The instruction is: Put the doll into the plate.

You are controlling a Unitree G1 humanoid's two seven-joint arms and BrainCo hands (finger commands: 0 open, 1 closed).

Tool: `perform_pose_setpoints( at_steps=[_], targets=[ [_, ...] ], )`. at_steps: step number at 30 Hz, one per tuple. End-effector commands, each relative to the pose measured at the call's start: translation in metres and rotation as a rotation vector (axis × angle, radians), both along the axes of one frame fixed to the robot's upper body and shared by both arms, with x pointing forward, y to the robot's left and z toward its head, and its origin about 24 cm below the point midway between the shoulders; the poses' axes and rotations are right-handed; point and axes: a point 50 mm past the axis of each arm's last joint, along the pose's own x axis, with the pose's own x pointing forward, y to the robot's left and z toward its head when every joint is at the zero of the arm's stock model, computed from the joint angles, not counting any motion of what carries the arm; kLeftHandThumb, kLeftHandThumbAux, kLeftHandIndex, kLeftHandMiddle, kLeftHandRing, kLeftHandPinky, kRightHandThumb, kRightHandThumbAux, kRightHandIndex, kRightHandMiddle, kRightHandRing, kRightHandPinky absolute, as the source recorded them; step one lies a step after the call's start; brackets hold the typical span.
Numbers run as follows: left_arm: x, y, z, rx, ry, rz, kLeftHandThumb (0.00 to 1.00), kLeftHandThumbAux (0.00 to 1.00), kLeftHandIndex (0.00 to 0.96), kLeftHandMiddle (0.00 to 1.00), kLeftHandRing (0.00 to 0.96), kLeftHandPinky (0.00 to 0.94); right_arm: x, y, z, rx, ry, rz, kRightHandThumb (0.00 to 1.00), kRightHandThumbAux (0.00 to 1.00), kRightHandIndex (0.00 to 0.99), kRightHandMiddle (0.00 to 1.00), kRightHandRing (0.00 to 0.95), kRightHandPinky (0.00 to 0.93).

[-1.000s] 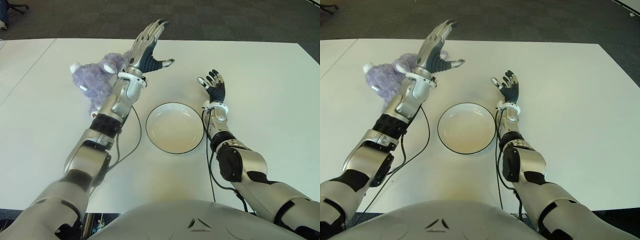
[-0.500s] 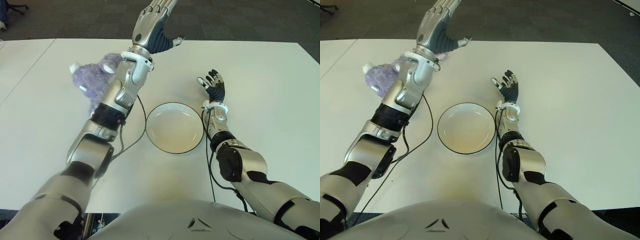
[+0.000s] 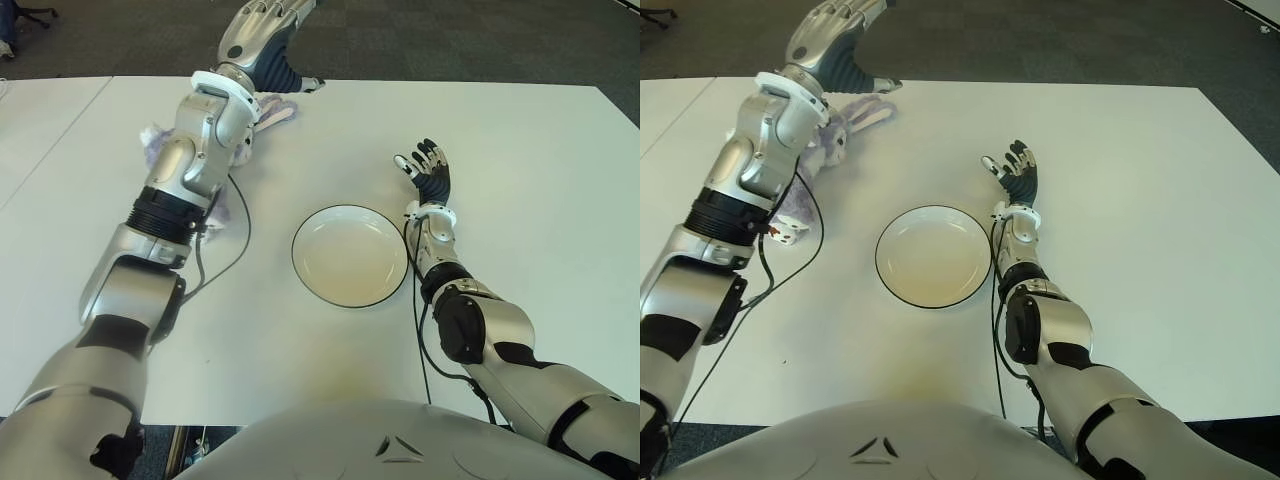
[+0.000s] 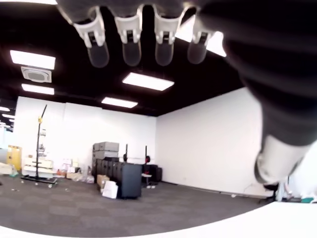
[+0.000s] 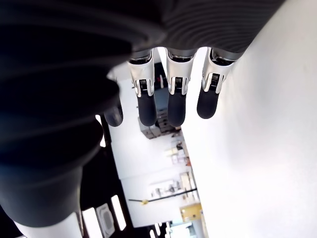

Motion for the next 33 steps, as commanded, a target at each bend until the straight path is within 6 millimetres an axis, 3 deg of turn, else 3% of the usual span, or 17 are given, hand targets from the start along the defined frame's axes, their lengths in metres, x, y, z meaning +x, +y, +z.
perform_pose_setpoints(
  at_steps=[1,8,15,25,33],
  targets=[
    [0.003,0.011,-0.019,0.136,0.087,0.025,0.046,0.56,0.0,0.0,0.0,0.0,-0.057,0.005,-0.078,0.096,0.379,-0.012,0.0,0.86,0.159,0.161,0.134,0.125],
    [0.002,0.028,-0.026,0.211,0.14,0.041,0.002,0.539,0.0,0.0,0.0,0.0,-0.057,0.004,-0.078,0.093,0.382,-0.011,0.0,0.855,0.16,0.158,0.131,0.126],
    [-0.003,0.071,-0.031,0.275,0.206,0.06,0.0,0.48,0.0,0.0,0.0,0.0,-0.057,0.003,-0.078,0.1,0.383,-0.012,0.0,0.85,0.162,0.153,0.127,0.127],
    [-0.013,0.101,-0.032,0.268,0.214,0.06,0.0,0.48,0.0,0.0,0.0,0.0,-0.057,0.003,-0.079,0.087,0.387,-0.01,0.0,0.831,0.156,0.144,0.118,0.121],
    [-0.029,0.138,-0.03,0.276,0.199,0.087,0.0,0.485,0.0,0.0,0.0,0.0,-0.057,0.003,-0.079,0.093,0.387,-0.017,0.0,0.825,0.163,0.148,0.118,0.118]
  ],
)
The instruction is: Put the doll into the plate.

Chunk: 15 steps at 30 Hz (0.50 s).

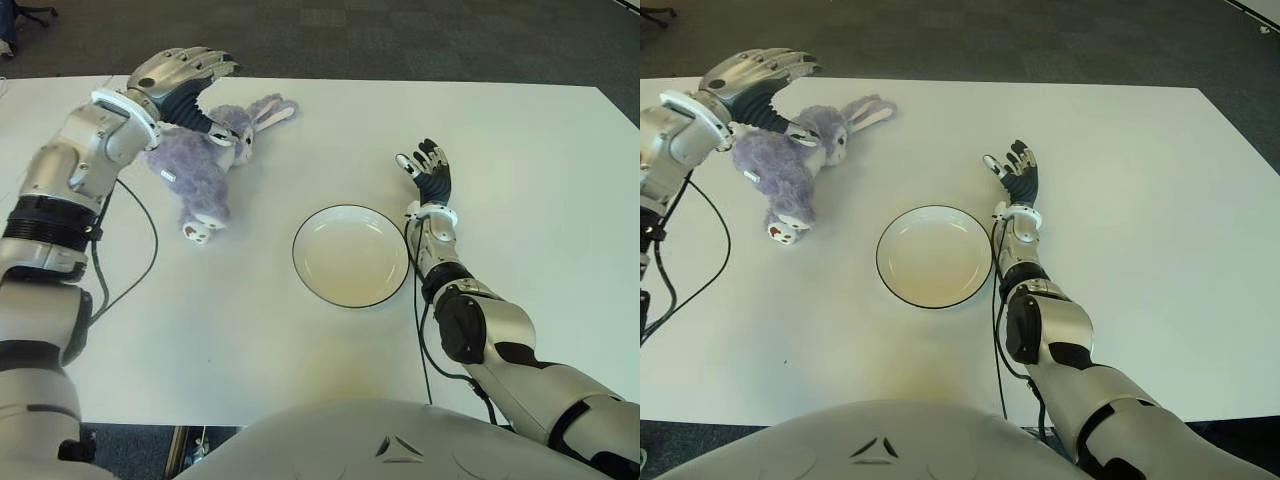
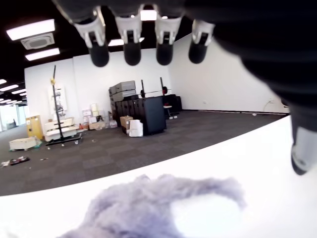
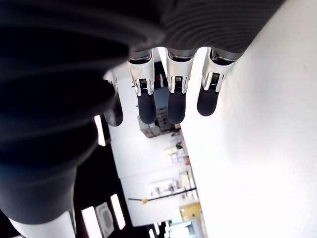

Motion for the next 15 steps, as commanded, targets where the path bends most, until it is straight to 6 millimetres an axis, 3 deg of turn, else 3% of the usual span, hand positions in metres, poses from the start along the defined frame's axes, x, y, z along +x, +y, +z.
perform_pose_setpoints(
  at_steps=[1,10,15],
  targets=[
    [-0.013,0.028,-0.009,0.003,0.014,0.033,0.0,0.49,0.0,0.0,0.0,0.0,-0.057,0.004,-0.079,0.094,0.387,-0.022,0.0,0.824,0.166,0.15,0.119,0.117],
    [-0.029,0.047,-0.013,0.013,0.071,0.058,0.0,0.509,0.0,0.0,0.0,0.0,-0.057,0.003,-0.079,0.089,0.386,-0.018,0.0,0.805,0.166,0.158,0.124,0.123],
    [-0.032,0.056,-0.016,0.018,0.106,0.089,0.0,0.54,0.054,0.0,0.0,0.0,-0.057,0.003,-0.079,0.094,0.382,-0.016,0.0,0.81,0.165,0.161,0.128,0.124]
  ],
)
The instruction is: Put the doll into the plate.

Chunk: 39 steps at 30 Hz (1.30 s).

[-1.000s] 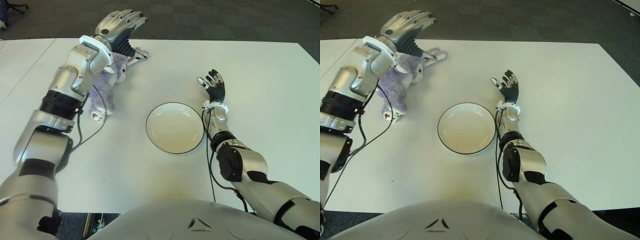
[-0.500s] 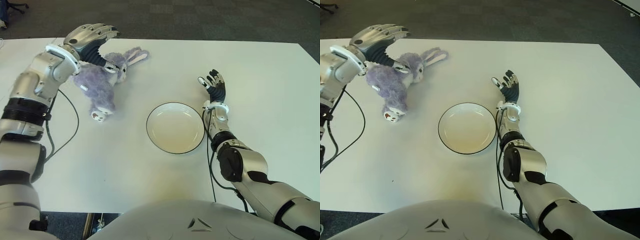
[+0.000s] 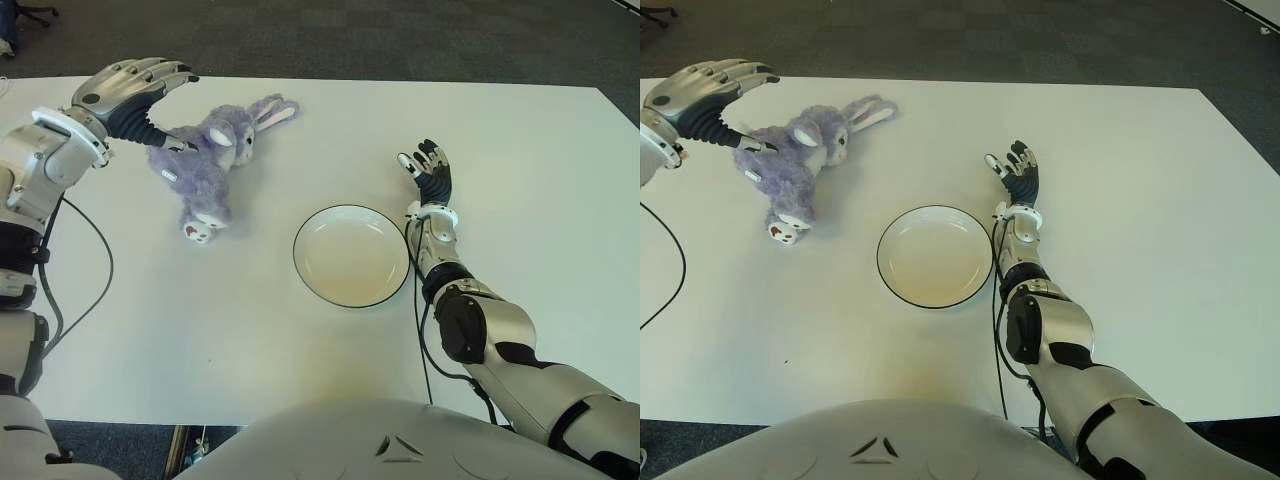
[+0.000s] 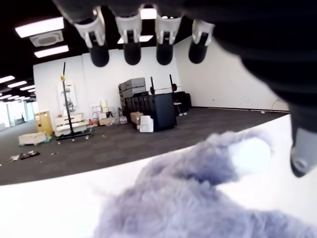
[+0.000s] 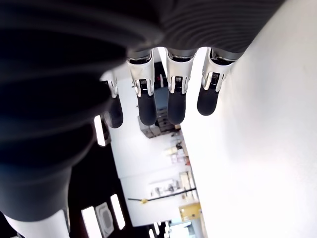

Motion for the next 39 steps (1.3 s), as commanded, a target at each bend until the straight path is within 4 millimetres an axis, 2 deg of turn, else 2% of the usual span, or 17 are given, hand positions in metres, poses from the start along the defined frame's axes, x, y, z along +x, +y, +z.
perform_pose_setpoints(
  at_steps=[1,6,14,18,21,29,31,39],
  targets=[
    [-0.006,0.01,-0.009,0.005,0.067,0.03,0.0,0.542,0.06,0.0,0.0,0.0,-0.057,0.005,-0.078,0.096,0.38,-0.014,0.0,0.811,0.165,0.16,0.127,0.122],
    [-0.009,0.016,-0.009,0.037,0.101,0.046,0.0,0.552,0.087,0.0,0.0,0.0,-0.056,0.005,-0.078,0.093,0.388,-0.016,0.0,0.814,0.164,0.158,0.125,0.118],
    [-0.015,0.036,-0.036,-0.014,0.14,0.12,0.0,0.552,0.138,0.0,0.0,0.0,-0.055,0.003,-0.077,0.101,0.382,-0.017,0.0,0.816,0.166,0.154,0.121,0.11],
    [-0.013,0.031,-0.041,-0.046,0.159,0.116,0.0,0.577,0.145,0.0,0.0,0.0,-0.055,0.002,-0.077,0.1,0.382,-0.015,0.0,0.827,0.164,0.151,0.119,0.111],
    [-0.009,0.025,-0.063,-0.067,0.19,0.133,0.0,0.583,0.147,0.0,0.0,0.0,-0.055,0.001,-0.077,0.103,0.382,-0.013,0.0,0.836,0.164,0.149,0.118,0.115],
    [0.001,0.018,-0.083,-0.094,0.247,0.165,0.015,0.621,0.271,0.0,0.0,0.0,-0.055,0.0,-0.077,0.104,0.385,-0.01,0.0,0.847,0.157,0.137,0.112,0.117],
    [0.006,0.016,-0.091,-0.097,0.279,0.193,0.063,0.621,0.353,0.0,0.0,0.0,-0.055,0.0,-0.077,0.104,0.384,-0.012,0.0,0.849,0.154,0.135,0.111,0.119],
    [0.017,0.007,-0.102,-0.08,0.313,0.191,0.071,0.608,0.403,0.009,0.0,0.0,-0.055,-0.001,-0.077,0.096,0.384,-0.009,0.0,0.847,0.142,0.124,0.104,0.114]
  ],
)
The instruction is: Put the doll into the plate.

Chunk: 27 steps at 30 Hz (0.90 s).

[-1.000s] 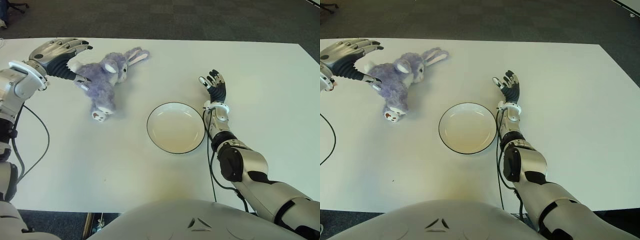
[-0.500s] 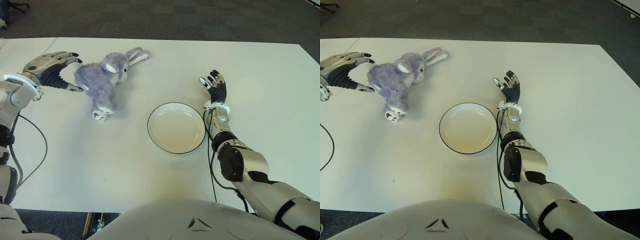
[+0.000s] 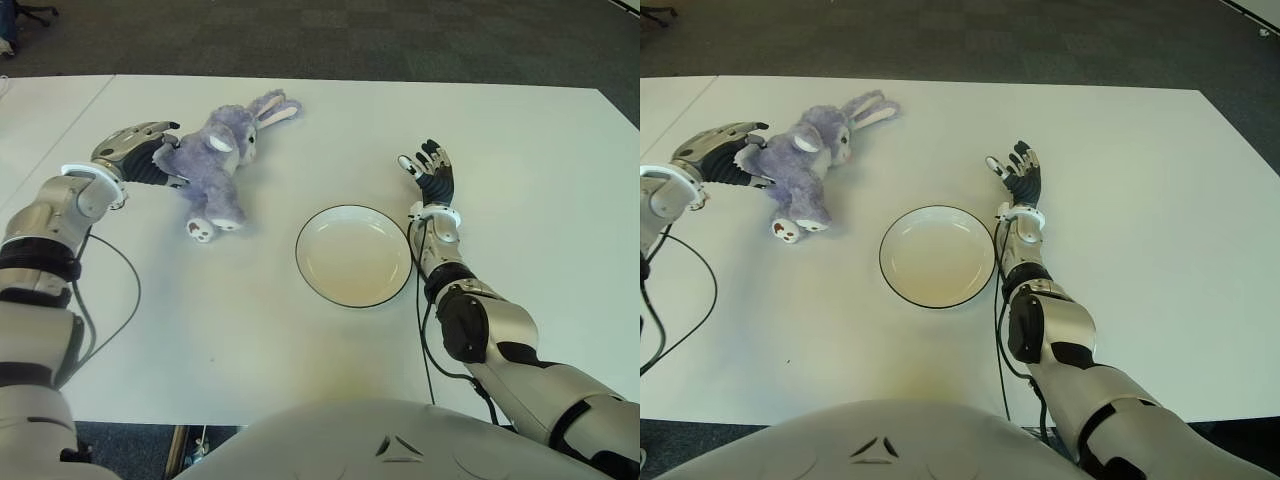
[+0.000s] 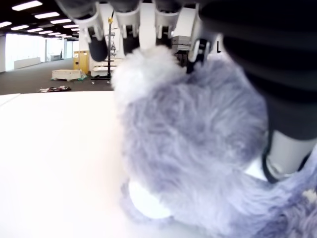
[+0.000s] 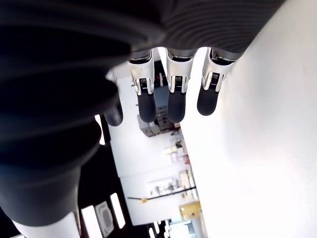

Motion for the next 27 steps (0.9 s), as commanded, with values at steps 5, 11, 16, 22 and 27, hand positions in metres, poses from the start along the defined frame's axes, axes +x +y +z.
perform_pose_setpoints(
  at_steps=[5,11,16,22,27],
  targets=[
    [0.009,-0.027,-0.03,0.008,0.117,-0.052,0.102,0.608,0.437,0.039,0.0,0.0,-0.055,0.003,-0.077,0.084,0.386,-0.013,0.0,0.835,0.142,0.124,0.104,0.112],
    [0.016,-0.044,-0.038,-0.027,0.137,-0.065,0.103,0.587,0.414,0.062,0.0,0.0,-0.055,0.004,-0.077,0.085,0.389,-0.012,0.0,0.831,0.14,0.121,0.099,0.109],
    [0.019,-0.053,-0.041,-0.04,0.14,-0.066,0.092,0.583,0.374,0.069,0.0,0.0,-0.055,0.004,-0.078,0.086,0.393,-0.013,0.0,0.836,0.138,0.119,0.099,0.116],
    [0.021,-0.059,-0.045,-0.045,0.135,-0.07,0.047,0.597,0.376,0.07,0.0,0.0,-0.056,0.004,-0.078,0.086,0.391,-0.014,0.0,0.838,0.139,0.121,0.1,0.11],
    [0.021,-0.062,-0.047,-0.034,0.128,-0.09,0.0,0.614,0.357,0.07,0.0,0.0,-0.056,0.004,-0.078,0.074,0.392,-0.011,0.0,0.832,0.142,0.12,0.096,0.107]
  ],
)
